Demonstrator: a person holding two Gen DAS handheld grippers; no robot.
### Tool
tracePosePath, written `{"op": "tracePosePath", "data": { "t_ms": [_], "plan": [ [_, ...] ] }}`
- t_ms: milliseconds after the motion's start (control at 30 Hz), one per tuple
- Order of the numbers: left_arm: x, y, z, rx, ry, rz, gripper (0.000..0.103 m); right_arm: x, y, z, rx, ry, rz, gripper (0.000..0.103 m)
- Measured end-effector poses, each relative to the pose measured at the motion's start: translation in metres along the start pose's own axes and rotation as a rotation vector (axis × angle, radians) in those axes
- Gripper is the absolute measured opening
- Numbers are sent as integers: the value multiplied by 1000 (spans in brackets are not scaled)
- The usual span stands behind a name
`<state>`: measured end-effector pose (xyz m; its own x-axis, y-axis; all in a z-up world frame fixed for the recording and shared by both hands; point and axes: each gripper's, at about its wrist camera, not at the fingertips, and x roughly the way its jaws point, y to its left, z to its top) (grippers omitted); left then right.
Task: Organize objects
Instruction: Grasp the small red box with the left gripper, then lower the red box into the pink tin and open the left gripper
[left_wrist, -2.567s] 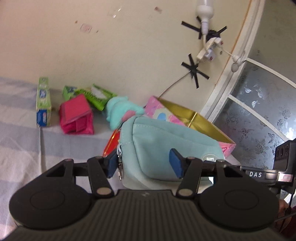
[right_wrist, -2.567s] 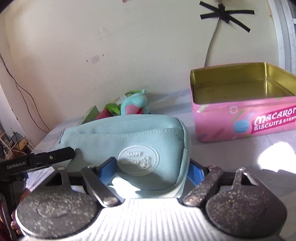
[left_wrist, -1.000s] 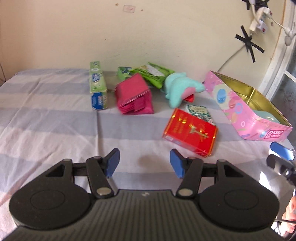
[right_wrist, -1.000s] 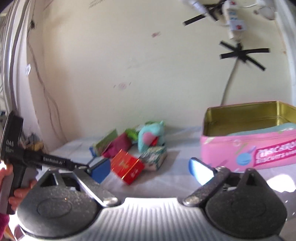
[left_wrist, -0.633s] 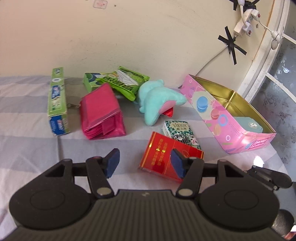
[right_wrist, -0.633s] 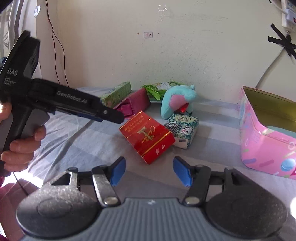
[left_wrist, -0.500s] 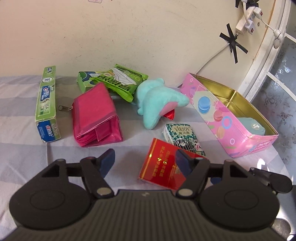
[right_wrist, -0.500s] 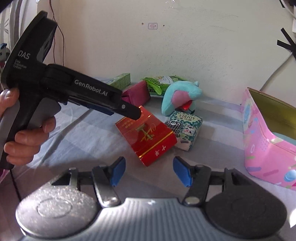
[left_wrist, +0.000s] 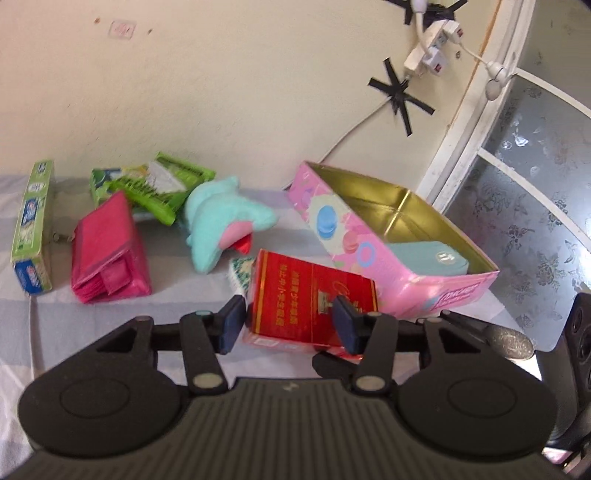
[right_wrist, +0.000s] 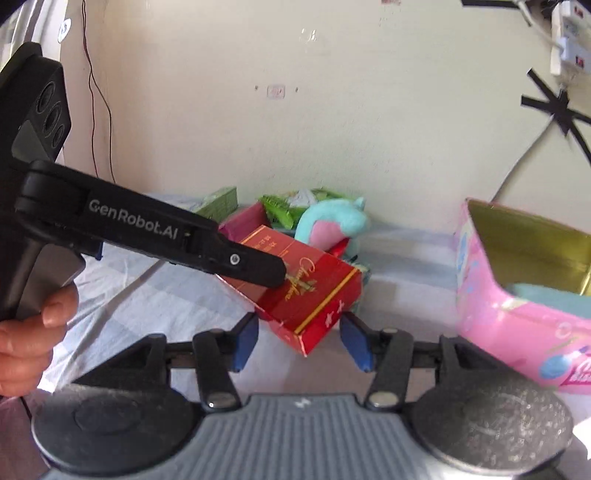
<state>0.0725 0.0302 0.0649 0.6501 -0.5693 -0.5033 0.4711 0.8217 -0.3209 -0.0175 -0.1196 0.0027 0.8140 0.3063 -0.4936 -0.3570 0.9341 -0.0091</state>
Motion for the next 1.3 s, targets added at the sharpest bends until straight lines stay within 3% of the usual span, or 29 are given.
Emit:
{"op": "tracePosePath", "data": {
  "t_ms": [167, 267, 533, 700, 767, 900, 1100, 1300],
  "plan": [
    [20, -58, 37, 103, -60, -62, 54, -46, -41, 22, 4, -126, -97, 50],
    [52, -87, 49, 143, -52, -92, 54, -58, -77, 28, 28, -143, -155, 51],
    [145, -133, 62, 188, 40, -82, 55, -23, -181, 30, 125, -28, -214, 51],
    [178, -128, 70, 151, 69, -25, 56, 9, -203, 30, 176, 29, -198, 53],
    [186, -128, 70, 161, 80, 14, 57, 20, -206, 28, 191, 41, -191, 59],
    [173, -125, 67, 158, 58, 31, 57, 24, -203, 25, 219, 11, -202, 59],
    [112, -114, 53, 153, -19, -6, 57, -15, -179, 16, 287, -94, -206, 59],
    [43, -63, 12, 125, -38, 24, 59, -50, -131, 8, 288, -187, -158, 59]
  ]
}}
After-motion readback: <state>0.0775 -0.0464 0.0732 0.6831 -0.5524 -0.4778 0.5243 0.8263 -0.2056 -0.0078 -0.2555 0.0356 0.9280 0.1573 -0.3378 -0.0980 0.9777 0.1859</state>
